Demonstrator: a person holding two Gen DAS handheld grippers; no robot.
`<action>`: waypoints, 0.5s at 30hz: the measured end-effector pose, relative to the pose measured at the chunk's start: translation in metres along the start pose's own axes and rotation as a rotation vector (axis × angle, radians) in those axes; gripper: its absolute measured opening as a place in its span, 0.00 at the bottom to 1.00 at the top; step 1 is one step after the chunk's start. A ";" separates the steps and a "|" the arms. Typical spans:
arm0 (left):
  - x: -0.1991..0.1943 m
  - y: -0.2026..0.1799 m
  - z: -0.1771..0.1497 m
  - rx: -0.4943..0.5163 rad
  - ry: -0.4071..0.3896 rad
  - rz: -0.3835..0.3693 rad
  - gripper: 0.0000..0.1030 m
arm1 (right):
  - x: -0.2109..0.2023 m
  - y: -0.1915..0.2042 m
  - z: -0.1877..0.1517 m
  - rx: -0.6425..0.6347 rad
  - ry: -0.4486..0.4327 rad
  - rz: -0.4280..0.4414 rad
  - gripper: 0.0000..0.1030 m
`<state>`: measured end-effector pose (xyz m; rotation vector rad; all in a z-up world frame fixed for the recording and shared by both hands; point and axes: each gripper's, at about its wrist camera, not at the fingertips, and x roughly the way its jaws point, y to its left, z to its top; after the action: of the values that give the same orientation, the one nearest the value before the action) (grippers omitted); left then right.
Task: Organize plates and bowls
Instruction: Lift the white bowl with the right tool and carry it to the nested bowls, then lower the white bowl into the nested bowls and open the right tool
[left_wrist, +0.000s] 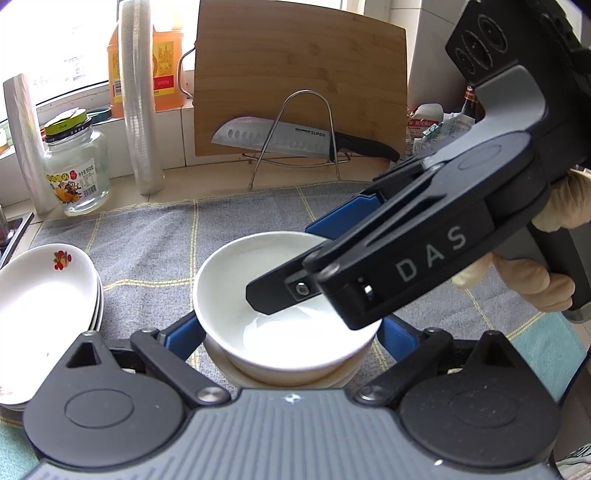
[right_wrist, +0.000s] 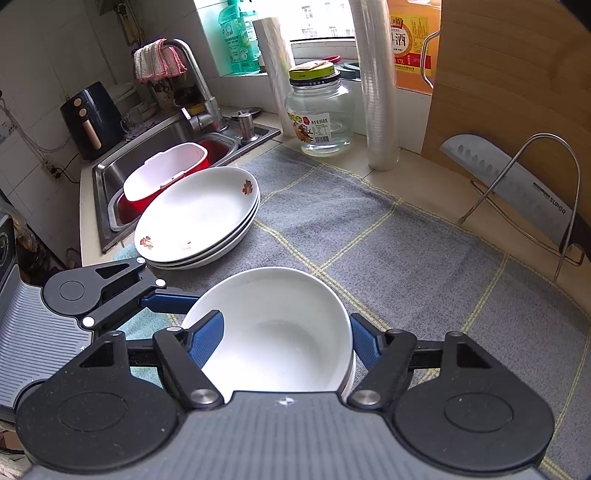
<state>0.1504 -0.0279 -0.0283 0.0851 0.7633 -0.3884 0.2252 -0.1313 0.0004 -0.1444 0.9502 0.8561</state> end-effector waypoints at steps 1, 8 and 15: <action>0.000 0.001 0.000 0.001 0.000 -0.003 0.95 | 0.000 0.000 0.000 -0.002 -0.001 -0.004 0.81; -0.015 0.004 -0.005 0.039 0.000 -0.009 0.96 | -0.012 -0.003 -0.002 0.010 -0.042 -0.021 0.99; -0.027 0.006 -0.008 0.090 0.008 -0.035 0.97 | -0.018 0.002 -0.004 -0.010 -0.060 -0.049 1.00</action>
<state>0.1297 -0.0119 -0.0154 0.1585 0.7559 -0.4561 0.2157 -0.1421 0.0119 -0.1493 0.8831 0.8154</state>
